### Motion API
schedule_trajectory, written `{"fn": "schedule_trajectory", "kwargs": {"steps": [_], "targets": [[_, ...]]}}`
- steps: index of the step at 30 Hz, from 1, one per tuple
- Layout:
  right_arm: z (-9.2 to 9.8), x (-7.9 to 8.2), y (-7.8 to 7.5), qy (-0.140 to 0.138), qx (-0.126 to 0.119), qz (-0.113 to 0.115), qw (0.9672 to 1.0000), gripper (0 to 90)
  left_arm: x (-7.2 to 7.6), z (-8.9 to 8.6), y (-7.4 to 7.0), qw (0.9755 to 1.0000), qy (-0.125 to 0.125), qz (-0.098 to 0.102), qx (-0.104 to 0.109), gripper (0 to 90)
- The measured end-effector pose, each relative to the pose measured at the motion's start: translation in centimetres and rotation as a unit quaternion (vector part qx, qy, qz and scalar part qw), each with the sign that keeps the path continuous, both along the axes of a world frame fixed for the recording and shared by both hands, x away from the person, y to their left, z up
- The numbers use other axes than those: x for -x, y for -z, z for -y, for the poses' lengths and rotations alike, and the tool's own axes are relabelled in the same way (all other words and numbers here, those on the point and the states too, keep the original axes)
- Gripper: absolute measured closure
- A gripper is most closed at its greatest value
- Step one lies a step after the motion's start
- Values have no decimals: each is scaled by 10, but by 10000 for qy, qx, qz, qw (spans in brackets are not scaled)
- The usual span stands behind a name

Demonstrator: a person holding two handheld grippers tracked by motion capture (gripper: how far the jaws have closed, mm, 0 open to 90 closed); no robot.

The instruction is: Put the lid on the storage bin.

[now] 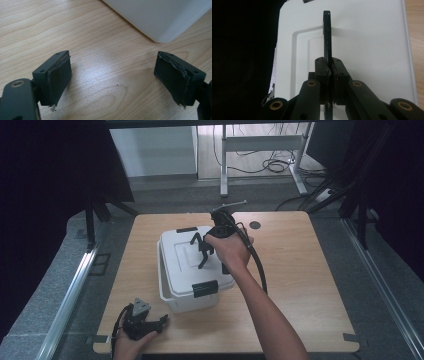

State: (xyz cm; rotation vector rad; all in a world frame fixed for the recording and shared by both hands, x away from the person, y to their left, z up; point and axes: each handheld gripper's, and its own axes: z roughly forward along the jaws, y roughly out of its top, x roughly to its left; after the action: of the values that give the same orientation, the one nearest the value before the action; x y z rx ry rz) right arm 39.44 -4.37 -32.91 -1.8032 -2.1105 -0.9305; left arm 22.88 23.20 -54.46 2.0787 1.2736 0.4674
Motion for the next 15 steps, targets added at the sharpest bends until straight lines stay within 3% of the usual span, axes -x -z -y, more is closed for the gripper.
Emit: {"fn": "schedule_trajectory", "kwargs": {"steps": [15], "targets": [[-36, -3, 10, 205, 238, -166, 9994, 849, 0, 0, 0, 10000, 74, 4, -6, 143]]}}
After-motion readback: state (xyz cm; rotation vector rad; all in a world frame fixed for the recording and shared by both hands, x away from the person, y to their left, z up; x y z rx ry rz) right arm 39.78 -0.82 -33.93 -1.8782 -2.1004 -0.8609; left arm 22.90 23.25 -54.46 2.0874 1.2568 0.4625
